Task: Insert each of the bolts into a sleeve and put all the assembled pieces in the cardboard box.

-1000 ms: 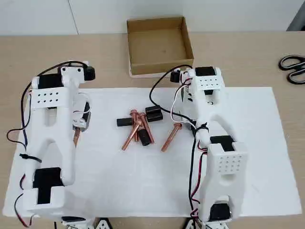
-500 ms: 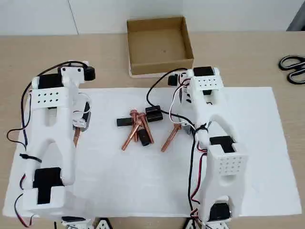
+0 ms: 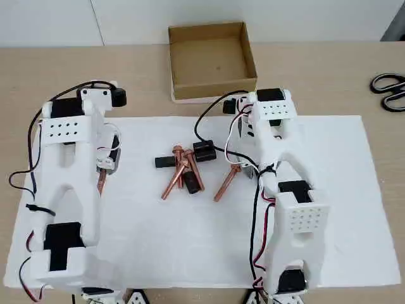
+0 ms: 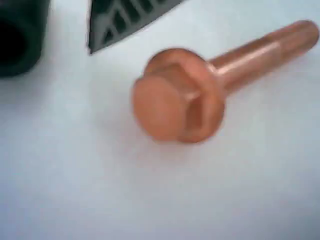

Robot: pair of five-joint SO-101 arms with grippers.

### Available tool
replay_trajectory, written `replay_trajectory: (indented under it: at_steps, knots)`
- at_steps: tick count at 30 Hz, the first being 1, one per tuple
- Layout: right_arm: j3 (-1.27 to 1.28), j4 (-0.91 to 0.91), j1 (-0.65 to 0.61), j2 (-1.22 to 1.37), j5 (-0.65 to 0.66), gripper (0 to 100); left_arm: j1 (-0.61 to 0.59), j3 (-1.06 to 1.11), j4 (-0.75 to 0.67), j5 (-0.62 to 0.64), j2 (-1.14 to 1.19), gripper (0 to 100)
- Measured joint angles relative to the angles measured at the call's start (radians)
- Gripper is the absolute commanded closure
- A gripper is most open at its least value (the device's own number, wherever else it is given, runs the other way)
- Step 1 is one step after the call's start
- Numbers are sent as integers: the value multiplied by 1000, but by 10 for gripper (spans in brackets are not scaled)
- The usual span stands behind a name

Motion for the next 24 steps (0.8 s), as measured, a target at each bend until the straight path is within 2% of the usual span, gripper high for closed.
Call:
replay_trajectory:
  at_steps: [19,24]
  knots:
    - [2,0,3,15,0,831,0,0,-6,0,0,994]
    - [11,-2,25,28,2,904,0,0,-6,0,0,994]
